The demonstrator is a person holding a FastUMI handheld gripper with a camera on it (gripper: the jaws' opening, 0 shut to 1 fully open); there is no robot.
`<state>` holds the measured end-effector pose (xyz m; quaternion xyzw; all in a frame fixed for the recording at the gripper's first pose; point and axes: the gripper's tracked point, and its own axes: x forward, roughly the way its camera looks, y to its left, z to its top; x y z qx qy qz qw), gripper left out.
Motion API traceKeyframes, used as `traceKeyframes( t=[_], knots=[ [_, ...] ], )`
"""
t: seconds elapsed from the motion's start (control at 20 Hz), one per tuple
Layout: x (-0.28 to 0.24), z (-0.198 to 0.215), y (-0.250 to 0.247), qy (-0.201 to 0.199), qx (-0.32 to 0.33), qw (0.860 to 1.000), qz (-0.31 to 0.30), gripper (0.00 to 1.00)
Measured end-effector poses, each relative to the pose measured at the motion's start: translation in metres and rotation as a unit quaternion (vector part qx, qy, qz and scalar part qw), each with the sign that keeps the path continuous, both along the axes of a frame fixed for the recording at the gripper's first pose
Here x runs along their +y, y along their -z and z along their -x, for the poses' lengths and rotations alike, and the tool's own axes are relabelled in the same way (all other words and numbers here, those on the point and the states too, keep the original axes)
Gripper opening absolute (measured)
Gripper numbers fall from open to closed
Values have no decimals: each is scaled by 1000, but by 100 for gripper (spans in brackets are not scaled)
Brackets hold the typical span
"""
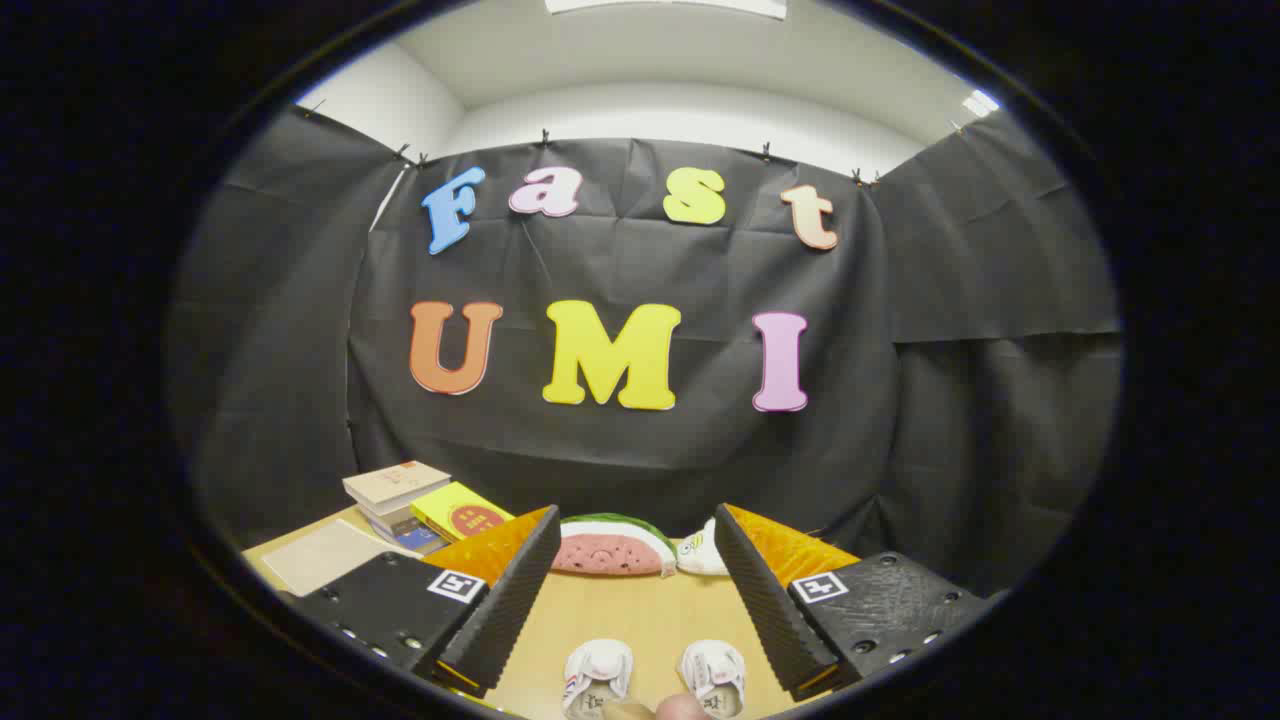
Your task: Open the storage box then place both shoes into the box .Put the left shoe in first, then the right shoe, with the right side of both shoes facing outward in a uniform manner.
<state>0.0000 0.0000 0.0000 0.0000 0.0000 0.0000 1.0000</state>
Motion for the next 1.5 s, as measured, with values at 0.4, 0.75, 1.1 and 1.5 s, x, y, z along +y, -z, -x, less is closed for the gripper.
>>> traceKeyframes(
  t=[0.4, 0.75, 1.1, 1.5],
  knots=[
    [-9, -7, 4, -1, 9, 1000, -20, 95],
    [-4, -3, -2, -23, 5, 999, -29, 95],
    [13, -2, 15, -48, 6, 999, -21, 95],
    [44, 2, 61, -109, 61, 991, -44, 94]
  ],
)
